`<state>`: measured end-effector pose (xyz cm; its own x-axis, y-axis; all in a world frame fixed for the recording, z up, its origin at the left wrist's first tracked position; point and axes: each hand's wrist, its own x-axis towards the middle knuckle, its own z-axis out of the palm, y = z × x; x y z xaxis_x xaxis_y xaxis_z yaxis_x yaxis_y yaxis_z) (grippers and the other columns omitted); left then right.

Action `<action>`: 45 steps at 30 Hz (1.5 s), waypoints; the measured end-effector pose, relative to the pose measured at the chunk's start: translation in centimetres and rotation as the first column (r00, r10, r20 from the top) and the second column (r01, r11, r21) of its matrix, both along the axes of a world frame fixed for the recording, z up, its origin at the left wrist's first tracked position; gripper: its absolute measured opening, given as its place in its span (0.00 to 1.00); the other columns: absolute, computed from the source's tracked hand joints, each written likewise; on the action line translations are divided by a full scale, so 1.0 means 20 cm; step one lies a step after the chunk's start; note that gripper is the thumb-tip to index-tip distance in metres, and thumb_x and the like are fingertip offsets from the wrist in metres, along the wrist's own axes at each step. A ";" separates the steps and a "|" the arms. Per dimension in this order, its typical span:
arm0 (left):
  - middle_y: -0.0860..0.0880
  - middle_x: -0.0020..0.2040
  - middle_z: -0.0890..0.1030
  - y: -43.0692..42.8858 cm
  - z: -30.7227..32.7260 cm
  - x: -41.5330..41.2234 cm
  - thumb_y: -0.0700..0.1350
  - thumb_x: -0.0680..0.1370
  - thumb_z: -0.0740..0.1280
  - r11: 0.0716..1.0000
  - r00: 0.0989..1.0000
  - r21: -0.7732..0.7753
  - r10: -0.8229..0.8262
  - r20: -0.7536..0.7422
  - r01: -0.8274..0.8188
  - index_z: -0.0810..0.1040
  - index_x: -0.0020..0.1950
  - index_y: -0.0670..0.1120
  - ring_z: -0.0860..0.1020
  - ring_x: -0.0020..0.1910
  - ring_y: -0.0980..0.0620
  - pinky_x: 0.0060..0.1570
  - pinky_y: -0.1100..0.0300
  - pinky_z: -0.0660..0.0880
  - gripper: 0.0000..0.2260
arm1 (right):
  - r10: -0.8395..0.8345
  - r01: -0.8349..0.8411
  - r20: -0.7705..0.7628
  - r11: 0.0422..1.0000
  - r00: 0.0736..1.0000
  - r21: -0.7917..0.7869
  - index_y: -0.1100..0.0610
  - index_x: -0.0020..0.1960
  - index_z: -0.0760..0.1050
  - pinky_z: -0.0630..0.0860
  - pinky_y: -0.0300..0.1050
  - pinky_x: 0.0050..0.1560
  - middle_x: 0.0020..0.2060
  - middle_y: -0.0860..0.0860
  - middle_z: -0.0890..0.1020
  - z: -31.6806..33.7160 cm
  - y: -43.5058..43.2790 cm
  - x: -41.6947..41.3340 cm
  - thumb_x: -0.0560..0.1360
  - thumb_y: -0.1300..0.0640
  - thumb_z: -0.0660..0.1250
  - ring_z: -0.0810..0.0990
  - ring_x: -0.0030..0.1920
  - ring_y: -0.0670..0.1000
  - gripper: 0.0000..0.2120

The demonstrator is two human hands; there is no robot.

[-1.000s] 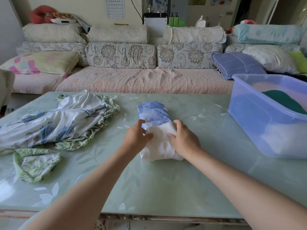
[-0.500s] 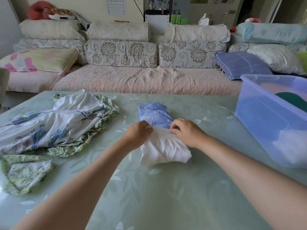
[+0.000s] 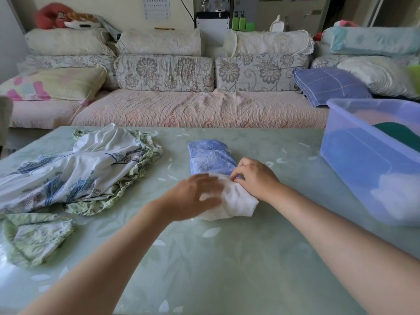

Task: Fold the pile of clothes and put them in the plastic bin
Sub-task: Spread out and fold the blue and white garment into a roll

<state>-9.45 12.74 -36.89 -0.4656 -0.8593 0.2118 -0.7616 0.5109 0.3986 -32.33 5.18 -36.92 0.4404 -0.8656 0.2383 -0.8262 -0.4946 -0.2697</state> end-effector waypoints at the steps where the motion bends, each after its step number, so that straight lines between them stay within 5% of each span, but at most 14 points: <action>1: 0.57 0.76 0.64 0.02 -0.05 0.01 0.63 0.77 0.61 0.996 0.996 0.088 -0.005 0.090 -0.003 0.69 0.74 0.56 0.57 0.76 0.60 0.73 0.66 0.52 0.26 | 0.021 -0.021 0.035 1.000 0.999 -0.015 0.49 0.51 0.84 0.72 0.46 0.57 0.51 0.48 0.78 0.02 0.01 0.00 0.78 0.57 0.67 0.75 0.57 0.51 0.08; 5: 0.58 0.78 0.58 0.03 -0.12 0.01 0.68 0.75 0.55 0.985 0.992 0.151 0.068 0.105 -0.083 0.62 0.77 0.57 0.51 0.78 0.59 0.77 0.57 0.50 0.32 | 0.188 -0.152 0.218 0.973 0.958 -0.173 0.52 0.46 0.84 0.75 0.44 0.52 0.46 0.48 0.82 0.12 0.16 0.02 0.72 0.62 0.64 0.79 0.48 0.50 0.12; 7: 0.59 0.78 0.59 0.04 -0.11 0.02 0.72 0.69 0.51 0.979 0.990 0.163 0.112 0.092 -0.125 0.63 0.76 0.60 0.52 0.78 0.58 0.76 0.52 0.54 0.37 | 0.269 -0.253 0.111 0.956 0.957 -0.146 0.50 0.48 0.80 0.74 0.42 0.46 0.45 0.44 0.81 0.14 0.28 0.00 0.69 0.54 0.68 0.75 0.42 0.44 0.08; 10: 0.56 0.75 0.65 0.09 -0.09 0.02 0.69 0.70 0.58 0.985 0.986 0.046 0.167 0.022 -0.168 0.67 0.74 0.60 0.60 0.75 0.54 0.71 0.49 0.63 0.33 | 0.290 -0.306 -0.144 0.946 0.946 -0.104 0.47 0.51 0.74 0.70 0.41 0.42 0.46 0.42 0.81 0.11 0.37 -0.06 0.68 0.47 0.71 0.76 0.43 0.46 0.13; 13: 0.56 0.57 0.74 0.17 -0.04 -0.01 0.60 0.70 0.70 0.959 0.992 -0.256 0.113 -0.051 -0.123 0.75 0.60 0.55 0.72 0.57 0.52 0.55 0.55 0.72 0.21 | 0.248 -0.260 -0.110 0.960 0.962 -0.104 0.49 0.52 0.73 0.68 0.45 0.41 0.47 0.45 0.81 0.10 0.40 -0.09 0.72 0.48 0.71 0.79 0.47 0.53 0.12; 15: 0.56 0.48 0.75 0.23 -0.01 -0.02 0.61 0.67 0.72 0.952 0.997 -0.300 0.071 0.004 -0.067 0.75 0.50 0.54 0.73 0.47 0.53 0.45 0.59 0.71 0.18 | 0.224 -0.233 -0.078 0.960 0.972 -0.156 0.50 0.52 0.73 0.66 0.45 0.39 0.45 0.46 0.82 0.10 0.42 -0.10 0.74 0.47 0.71 0.80 0.44 0.55 0.12; 18: 0.57 0.44 0.77 0.29 -0.01 -0.02 0.59 0.67 0.74 0.971 0.985 -0.222 0.116 0.124 -0.086 0.76 0.46 0.54 0.75 0.41 0.53 0.39 0.61 0.69 0.15 | 0.229 -0.243 -0.083 0.930 0.970 -0.277 0.51 0.48 0.76 0.67 0.43 0.35 0.41 0.45 0.82 0.08 0.44 -0.12 0.74 0.46 0.70 0.80 0.39 0.54 0.10; 22: 0.59 0.39 0.79 0.33 -0.01 -0.01 0.50 0.71 0.75 0.960 0.959 -0.017 0.278 -0.050 -0.279 0.79 0.43 0.55 0.76 0.37 0.60 0.39 0.60 0.74 0.06 | 0.212 -0.222 -0.071 0.894 0.975 -0.390 0.49 0.41 0.82 0.74 0.42 0.32 0.38 0.44 0.84 0.04 0.41 -0.15 0.76 0.41 0.62 0.81 0.34 0.52 0.16; 25: 0.58 0.34 0.80 0.35 0.01 0.00 0.48 0.68 0.78 0.924 0.914 0.112 0.378 -0.145 -0.365 0.79 0.34 0.57 0.77 0.33 0.60 0.36 0.61 0.74 0.09 | 0.216 -0.227 -0.078 0.857 0.973 -0.463 0.52 0.37 0.81 0.75 0.45 0.33 0.33 0.46 0.82 0.05 0.39 -0.16 0.76 0.45 0.61 0.76 0.29 0.55 0.16; 30: 0.58 0.29 0.78 0.37 0.03 0.01 0.48 0.67 0.79 0.919 0.897 0.100 0.394 -0.203 -0.381 0.77 0.30 0.54 0.76 0.30 0.62 0.29 0.70 0.67 0.12 | 0.201 -0.181 -0.019 0.831 0.979 -0.526 0.53 0.37 0.78 0.74 0.49 0.36 0.32 0.47 0.79 0.05 0.39 -0.17 0.78 0.48 0.61 0.71 0.27 0.57 0.15; 34: 0.56 0.30 0.79 0.38 0.00 -0.02 0.48 0.68 0.78 0.911 0.888 0.156 0.408 -0.212 -0.381 0.78 0.32 0.50 0.75 0.30 0.61 0.31 0.68 0.69 0.10 | 0.269 -0.258 -0.054 0.816 0.962 -0.518 0.52 0.39 0.77 0.71 0.45 0.37 0.36 0.46 0.79 0.04 0.48 -0.12 0.69 0.49 0.70 0.73 0.30 0.53 0.07; 38: 0.54 0.31 0.80 0.36 0.01 -0.03 0.49 0.68 0.77 0.908 0.885 0.172 0.413 -0.215 -0.382 0.76 0.31 0.51 0.77 0.32 0.57 0.35 0.63 0.73 0.12 | 0.264 -0.326 -0.191 0.763 0.945 -0.558 0.54 0.35 0.75 0.71 0.47 0.40 0.33 0.48 0.75 0.01 0.42 -0.12 0.68 0.55 0.77 0.73 0.30 0.53 0.11; 45: 0.55 0.31 0.81 0.36 0.02 0.00 0.50 0.69 0.77 0.903 0.890 0.194 0.417 -0.183 -0.383 0.75 0.31 0.52 0.77 0.31 0.58 0.35 0.62 0.73 0.13 | 0.275 -0.326 -0.175 0.766 0.945 -0.554 0.53 0.37 0.76 0.72 0.50 0.49 0.37 0.48 0.77 0.01 0.43 -0.12 0.73 0.51 0.69 0.74 0.33 0.53 0.08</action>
<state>-9.40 19.90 -36.40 -0.0333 -0.9919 0.1229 -0.7758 0.1032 0.6225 -34.76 13.87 -36.79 0.6940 -0.4039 0.5960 -0.6150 -0.7631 0.1989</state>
